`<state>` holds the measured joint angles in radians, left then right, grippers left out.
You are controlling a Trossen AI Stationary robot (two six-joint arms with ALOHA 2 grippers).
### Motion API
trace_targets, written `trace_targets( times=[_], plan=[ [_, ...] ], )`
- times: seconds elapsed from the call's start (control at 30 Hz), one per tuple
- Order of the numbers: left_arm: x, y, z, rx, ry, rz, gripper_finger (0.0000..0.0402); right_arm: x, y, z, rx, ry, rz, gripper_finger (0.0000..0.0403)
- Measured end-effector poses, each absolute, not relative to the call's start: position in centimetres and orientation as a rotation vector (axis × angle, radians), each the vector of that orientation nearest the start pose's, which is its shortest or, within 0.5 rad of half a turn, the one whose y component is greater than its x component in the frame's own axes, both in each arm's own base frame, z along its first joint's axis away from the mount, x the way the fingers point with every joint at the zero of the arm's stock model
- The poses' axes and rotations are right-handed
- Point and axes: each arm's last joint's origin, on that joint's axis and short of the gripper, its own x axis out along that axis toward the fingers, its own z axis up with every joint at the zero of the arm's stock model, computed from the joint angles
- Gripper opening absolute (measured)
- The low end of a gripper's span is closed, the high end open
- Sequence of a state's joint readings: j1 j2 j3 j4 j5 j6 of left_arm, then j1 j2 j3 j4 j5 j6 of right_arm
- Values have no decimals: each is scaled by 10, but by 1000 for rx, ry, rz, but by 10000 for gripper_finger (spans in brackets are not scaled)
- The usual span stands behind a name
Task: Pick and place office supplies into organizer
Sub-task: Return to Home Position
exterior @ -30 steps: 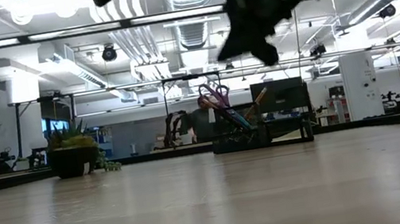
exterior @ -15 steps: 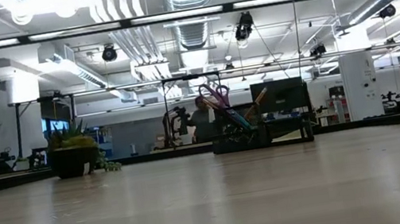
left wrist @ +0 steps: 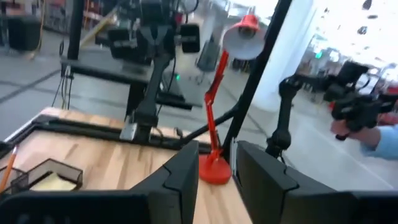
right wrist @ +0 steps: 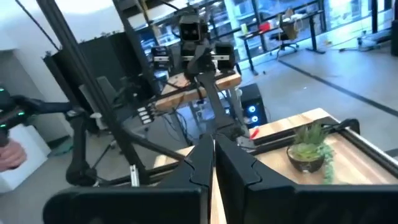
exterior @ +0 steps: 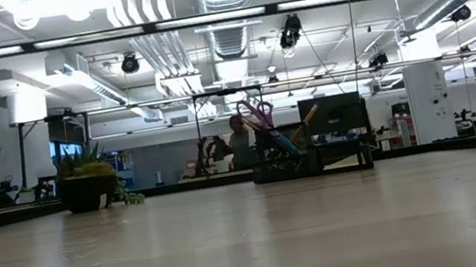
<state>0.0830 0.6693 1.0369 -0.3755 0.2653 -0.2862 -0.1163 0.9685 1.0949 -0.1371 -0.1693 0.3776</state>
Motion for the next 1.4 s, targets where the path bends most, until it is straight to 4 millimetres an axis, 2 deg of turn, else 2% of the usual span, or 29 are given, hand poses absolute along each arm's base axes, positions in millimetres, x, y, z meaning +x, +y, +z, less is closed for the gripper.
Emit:
trace_targets(
  times=[0.17, 0.33, 0.47, 0.53, 0.77, 1.03, 1.4],
  plan=[
    [93, 0, 383, -290, -109, -203, 95, 209, -10, 400, 324, 29, 90, 8],
    [78, -1, 351, -296, -294, -243, 95, 224, -8, 375, 308, 9, 108, 8],
    [78, -1, 316, -337, -299, -253, 95, 231, -9, 354, 384, 5, 109, 8],
    [75, -2, 306, -347, -332, -269, 95, 229, -9, 346, 407, -1, 111, 8],
    [64, -3, 272, -362, -367, -290, 95, 202, -12, 326, 460, -42, 96, 8],
    [81, -2, 250, -394, -260, -276, 95, 168, -15, 296, 484, -117, 76, 8],
    [87, -1, 220, -411, -219, -251, 95, 141, -12, 252, 514, -121, 78, 8]
  ],
)
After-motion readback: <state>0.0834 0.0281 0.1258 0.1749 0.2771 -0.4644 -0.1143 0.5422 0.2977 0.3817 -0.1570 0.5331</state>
